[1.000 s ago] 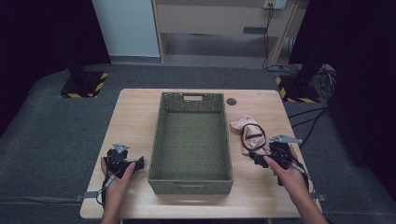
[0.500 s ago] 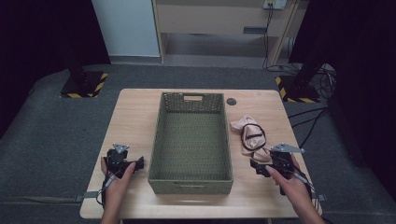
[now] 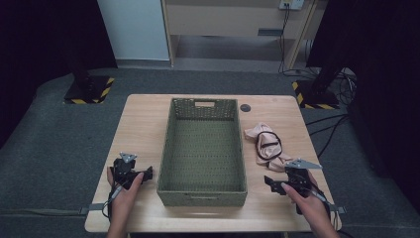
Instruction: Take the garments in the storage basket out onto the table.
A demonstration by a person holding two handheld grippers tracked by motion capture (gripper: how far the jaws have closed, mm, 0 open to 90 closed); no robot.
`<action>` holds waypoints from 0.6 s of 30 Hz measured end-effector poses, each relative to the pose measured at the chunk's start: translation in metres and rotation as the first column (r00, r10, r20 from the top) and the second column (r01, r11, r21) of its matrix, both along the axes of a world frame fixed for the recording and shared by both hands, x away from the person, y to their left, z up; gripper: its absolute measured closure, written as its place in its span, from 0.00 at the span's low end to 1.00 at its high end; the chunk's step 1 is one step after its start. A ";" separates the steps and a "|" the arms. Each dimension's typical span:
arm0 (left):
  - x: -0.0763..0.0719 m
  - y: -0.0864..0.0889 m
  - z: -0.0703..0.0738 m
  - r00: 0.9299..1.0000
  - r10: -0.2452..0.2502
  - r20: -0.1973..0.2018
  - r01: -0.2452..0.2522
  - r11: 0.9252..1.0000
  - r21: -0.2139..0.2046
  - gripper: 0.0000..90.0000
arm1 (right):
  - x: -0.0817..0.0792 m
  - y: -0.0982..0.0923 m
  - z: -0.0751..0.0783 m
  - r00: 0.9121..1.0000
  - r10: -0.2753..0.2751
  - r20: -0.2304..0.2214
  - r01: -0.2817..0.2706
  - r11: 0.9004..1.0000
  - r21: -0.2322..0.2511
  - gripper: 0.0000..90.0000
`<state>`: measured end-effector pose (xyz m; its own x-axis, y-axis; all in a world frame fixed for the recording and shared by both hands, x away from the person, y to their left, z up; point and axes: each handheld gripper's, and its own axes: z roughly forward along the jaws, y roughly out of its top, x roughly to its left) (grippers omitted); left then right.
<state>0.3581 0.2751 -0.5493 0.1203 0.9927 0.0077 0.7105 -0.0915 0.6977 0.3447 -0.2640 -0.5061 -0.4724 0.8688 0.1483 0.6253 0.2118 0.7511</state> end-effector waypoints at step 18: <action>0.000 0.000 0.000 1.000 0.000 0.000 0.000 1.000 0.000 0.00 | -0.015 0.017 -0.019 0.997 0.060 -0.045 -0.061 0.998 -0.022 0.05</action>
<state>0.3581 0.2752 -0.5493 0.1205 0.9927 0.0078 0.7106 -0.0918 0.6975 0.3293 -0.2471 -0.5250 -0.5180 0.8421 0.1506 0.6434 0.2675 0.7173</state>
